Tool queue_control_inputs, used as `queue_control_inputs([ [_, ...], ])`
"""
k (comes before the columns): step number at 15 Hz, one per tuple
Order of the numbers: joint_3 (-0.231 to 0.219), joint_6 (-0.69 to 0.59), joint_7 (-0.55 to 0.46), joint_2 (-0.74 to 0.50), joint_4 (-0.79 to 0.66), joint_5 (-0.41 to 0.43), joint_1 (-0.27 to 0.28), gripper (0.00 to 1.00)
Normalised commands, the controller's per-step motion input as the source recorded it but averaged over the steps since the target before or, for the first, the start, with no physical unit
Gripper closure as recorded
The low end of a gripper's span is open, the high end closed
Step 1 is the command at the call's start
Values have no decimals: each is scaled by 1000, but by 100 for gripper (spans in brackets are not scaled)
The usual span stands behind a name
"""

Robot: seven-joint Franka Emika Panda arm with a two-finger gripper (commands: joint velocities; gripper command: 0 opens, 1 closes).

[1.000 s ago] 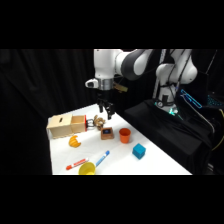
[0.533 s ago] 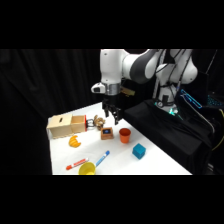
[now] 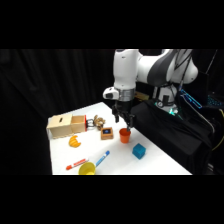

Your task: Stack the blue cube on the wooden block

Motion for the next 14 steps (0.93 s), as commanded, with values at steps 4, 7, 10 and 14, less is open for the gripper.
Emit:
queue_control_inputs([
  [4, 113, 144, 253, -81, -148, 3, 122, 0],
  [7, 71, 276, 263, 16, -112, -36, 84, 0],
  [10, 35, 341, 367, 68, -110, -153, 62, 0],
  [14, -4, 323, 435, 115, -99, -272, 77, 0],
])
